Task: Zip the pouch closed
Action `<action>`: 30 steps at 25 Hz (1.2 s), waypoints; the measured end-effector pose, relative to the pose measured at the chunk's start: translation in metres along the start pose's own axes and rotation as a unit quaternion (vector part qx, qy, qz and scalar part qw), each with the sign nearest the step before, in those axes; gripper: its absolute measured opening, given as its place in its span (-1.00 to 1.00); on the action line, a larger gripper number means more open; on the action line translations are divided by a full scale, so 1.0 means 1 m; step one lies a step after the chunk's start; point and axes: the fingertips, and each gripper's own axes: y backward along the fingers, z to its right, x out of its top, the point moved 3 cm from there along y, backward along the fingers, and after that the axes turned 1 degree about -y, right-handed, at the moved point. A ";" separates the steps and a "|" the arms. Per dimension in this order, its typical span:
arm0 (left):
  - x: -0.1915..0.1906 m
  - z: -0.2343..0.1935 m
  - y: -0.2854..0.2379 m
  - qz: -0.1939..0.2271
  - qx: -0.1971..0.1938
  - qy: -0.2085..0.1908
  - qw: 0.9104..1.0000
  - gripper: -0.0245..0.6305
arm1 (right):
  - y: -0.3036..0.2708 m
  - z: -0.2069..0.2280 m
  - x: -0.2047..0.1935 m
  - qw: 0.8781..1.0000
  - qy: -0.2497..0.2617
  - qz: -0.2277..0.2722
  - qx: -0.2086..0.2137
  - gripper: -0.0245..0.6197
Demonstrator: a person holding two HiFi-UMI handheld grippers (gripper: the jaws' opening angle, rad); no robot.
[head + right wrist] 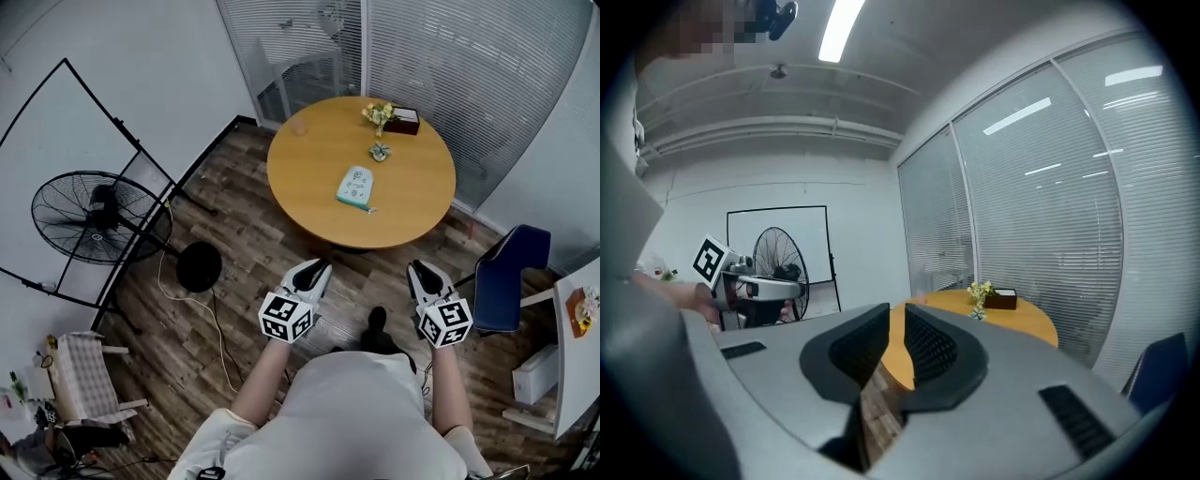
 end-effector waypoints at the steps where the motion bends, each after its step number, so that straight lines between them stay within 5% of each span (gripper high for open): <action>1: 0.000 -0.002 -0.002 -0.001 0.001 0.002 1.000 -0.71 | -0.004 0.002 0.000 1.000 0.000 -0.001 0.001 -0.79; 30: 0.028 -0.079 -0.193 -0.036 0.041 0.014 0.998 -0.71 | -0.209 0.160 0.020 0.991 -0.008 -0.063 0.119 -0.79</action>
